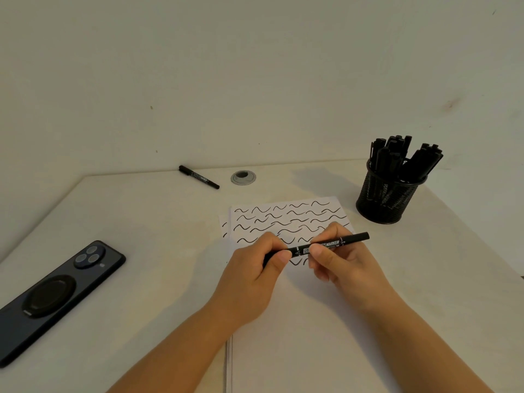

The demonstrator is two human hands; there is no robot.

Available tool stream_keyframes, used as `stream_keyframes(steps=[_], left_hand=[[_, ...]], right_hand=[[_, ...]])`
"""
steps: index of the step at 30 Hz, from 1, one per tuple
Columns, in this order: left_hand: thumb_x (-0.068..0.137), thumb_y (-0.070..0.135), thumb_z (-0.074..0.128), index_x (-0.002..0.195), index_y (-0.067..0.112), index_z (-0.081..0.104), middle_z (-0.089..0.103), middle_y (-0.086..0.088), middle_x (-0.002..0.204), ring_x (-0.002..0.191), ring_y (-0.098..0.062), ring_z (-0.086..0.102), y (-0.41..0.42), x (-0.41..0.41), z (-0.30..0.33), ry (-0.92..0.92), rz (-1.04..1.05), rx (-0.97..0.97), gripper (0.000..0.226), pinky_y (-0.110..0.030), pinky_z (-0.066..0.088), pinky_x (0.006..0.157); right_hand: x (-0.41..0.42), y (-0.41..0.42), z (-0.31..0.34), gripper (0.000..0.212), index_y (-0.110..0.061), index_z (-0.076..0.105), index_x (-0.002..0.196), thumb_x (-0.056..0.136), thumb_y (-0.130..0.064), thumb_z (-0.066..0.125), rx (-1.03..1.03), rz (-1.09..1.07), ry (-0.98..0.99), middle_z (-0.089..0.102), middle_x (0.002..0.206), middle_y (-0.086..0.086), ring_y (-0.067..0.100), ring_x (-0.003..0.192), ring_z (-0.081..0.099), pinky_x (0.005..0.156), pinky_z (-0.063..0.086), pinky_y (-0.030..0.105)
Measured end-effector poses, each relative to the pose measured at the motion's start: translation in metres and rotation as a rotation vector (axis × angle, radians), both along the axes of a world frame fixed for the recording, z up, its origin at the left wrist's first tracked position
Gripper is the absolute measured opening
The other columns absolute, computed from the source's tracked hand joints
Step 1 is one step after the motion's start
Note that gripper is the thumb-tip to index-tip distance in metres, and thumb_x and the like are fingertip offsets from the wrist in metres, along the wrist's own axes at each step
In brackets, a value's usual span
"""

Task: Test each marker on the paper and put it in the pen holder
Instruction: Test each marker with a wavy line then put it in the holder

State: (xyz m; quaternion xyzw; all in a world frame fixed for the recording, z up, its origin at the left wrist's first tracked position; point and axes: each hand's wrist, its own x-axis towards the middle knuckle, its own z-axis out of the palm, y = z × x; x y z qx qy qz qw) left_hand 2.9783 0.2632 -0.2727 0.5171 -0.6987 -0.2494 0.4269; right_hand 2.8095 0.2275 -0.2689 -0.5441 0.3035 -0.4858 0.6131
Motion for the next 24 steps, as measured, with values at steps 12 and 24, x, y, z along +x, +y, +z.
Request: stream_keyframes(steps=[12,24], left_hand=[[0.089,0.032,0.051,0.077,0.032,0.046,0.047,0.012,0.048,0.048,-0.007,0.044,-0.009,0.011,0.012,-0.174,0.142,-0.062,0.013,-0.018,0.028,0.046],[0.095,0.035,0.034,0.110,0.031,0.051,0.064,0.016,0.079,0.074,-0.008,0.061,-0.087,0.035,0.035,-0.213,0.110,-0.043,0.023,-0.028,0.049,0.071]], right_hand=[[-0.007,-0.004,0.008,0.016,-0.027,0.071,0.084,0.073,-0.018,0.076,-0.625,-0.343,0.826,0.065,0.078,-0.015,0.008,0.079,0.053,0.072,0.039,0.018],[-0.009,-0.041,0.056,0.010,-0.009,0.066,0.087,0.079,-0.014,0.068,-0.876,-0.496,1.157,0.062,0.076,0.002,0.026,0.074,0.056,0.062,0.045,0.035]])
